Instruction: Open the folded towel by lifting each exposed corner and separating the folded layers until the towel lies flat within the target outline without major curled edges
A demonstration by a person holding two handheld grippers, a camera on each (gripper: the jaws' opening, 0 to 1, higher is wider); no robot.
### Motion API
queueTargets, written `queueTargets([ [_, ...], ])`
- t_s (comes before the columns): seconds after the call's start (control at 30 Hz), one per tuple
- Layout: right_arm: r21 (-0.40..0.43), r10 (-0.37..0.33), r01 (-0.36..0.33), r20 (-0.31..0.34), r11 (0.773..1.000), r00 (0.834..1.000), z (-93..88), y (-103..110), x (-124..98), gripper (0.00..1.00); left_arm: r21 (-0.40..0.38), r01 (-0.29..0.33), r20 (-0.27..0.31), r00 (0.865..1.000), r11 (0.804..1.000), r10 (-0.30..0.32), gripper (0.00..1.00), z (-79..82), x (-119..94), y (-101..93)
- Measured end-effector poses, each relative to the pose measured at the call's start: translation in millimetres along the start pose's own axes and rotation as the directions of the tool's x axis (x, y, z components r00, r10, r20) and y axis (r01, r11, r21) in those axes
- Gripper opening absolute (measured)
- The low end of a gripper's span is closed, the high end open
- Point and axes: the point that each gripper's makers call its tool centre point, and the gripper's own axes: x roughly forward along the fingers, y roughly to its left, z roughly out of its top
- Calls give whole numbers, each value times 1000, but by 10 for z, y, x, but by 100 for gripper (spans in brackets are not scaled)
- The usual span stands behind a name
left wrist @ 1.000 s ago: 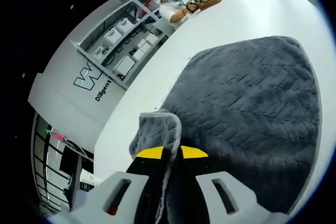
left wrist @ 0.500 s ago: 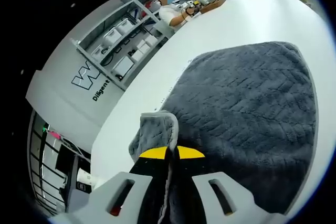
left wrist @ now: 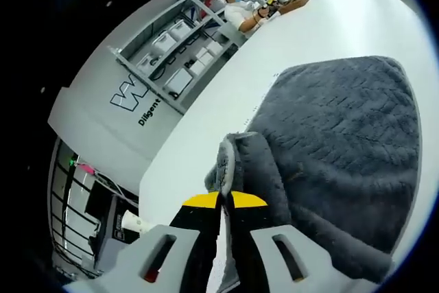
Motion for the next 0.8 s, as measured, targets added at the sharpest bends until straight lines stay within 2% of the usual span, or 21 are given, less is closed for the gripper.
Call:
queueTargets([
  [0.33, 0, 1, -1, 0, 1000, 1000, 4, -5, -7, 94, -30, -67, -62, 996, 997, 65, 4, -284, -84, 331],
  [0.8, -1, 1, -1, -8, 1000, 1000, -9, -3, 12, 94, -25, -135, -106, 986, 990, 132, 4, -436, -216, 737],
])
